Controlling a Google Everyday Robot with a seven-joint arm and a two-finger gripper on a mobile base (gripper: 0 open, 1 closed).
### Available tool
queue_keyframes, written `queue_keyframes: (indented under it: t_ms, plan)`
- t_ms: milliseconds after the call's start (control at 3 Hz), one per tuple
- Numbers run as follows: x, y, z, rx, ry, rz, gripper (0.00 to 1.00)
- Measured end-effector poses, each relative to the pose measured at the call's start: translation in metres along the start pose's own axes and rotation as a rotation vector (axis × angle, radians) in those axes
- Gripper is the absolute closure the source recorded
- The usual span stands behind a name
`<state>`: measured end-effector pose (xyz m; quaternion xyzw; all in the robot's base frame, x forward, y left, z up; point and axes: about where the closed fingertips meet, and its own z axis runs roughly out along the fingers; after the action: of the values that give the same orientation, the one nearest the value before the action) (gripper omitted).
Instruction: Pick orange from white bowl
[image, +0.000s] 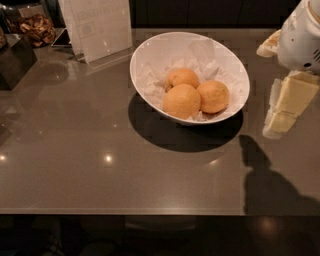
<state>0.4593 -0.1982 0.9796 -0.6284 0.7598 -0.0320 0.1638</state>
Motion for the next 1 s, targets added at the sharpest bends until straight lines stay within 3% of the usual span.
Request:
queue_keyframes:
  t_ms: [667, 1000]
  plan:
    - [-0.042, -0.032, 0.027, -0.067, -0.088, -0.096, 0.00]
    - [-0.043, -0.033, 0.028, -0.060, -0.091, -0.096, 0.00]
